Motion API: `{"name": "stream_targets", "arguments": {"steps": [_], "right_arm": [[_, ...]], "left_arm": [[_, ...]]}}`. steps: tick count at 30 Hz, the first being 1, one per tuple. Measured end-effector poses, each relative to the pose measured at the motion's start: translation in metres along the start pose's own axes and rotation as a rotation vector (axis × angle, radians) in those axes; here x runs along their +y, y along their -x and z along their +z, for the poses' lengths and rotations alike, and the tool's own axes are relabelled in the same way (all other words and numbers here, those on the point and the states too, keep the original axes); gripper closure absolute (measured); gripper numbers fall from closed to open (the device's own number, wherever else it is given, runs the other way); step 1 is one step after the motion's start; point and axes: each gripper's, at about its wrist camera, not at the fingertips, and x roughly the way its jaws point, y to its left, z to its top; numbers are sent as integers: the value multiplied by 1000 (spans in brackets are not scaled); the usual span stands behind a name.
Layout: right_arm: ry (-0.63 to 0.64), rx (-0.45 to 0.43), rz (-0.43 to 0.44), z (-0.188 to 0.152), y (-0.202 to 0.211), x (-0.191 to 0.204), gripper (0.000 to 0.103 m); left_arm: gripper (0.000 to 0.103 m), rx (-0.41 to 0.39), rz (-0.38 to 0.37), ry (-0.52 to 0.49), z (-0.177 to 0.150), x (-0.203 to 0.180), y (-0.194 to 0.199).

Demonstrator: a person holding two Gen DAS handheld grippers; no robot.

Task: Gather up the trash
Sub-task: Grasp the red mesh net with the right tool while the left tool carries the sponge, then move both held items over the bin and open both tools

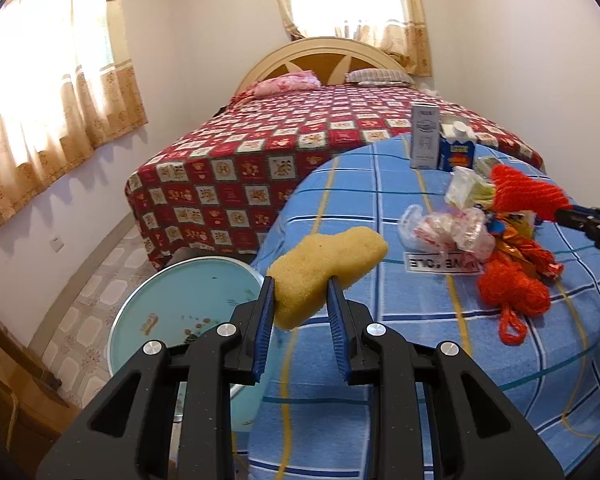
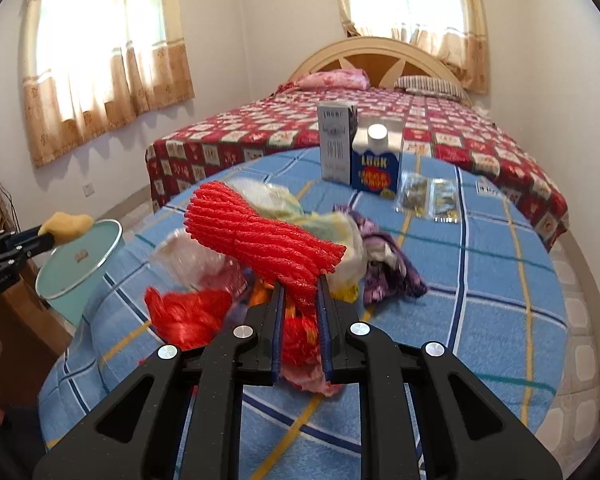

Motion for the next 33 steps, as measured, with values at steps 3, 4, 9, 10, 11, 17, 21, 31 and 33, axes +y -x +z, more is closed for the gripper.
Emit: {"name": "stream_targets", "arguments": {"steps": [3, 4, 9, 10, 11, 17, 21, 31, 33], "right_arm": [[10, -9, 5, 9, -2, 5, 88], [13, -11, 8, 11, -3, 7, 88], [42, -27, 31, 25, -10, 24, 88], [49, -29, 34, 28, -11, 28, 88], [60, -29, 40, 31, -14, 34, 88], [99, -19, 63, 41, -30, 56, 88], [140, -2, 84, 47, -44, 79, 88], [201, 34, 127, 57, -75, 121, 88], [213, 38, 132, 59, -80, 129, 88]], "left_arm": [[77, 7, 36, 15, -1, 12, -2], [77, 11, 45, 20, -1, 15, -3], [77, 33, 104, 44, -6, 35, -10], [77, 37, 112, 48, -7, 38, -11], [77, 42, 124, 52, -8, 43, -12], [77, 59, 169, 70, -14, 62, -16], [76, 69, 192, 84, -18, 74, -17], [76, 98, 237, 114, -26, 101, -20], [76, 105, 243, 119, -28, 105, -21]]}}
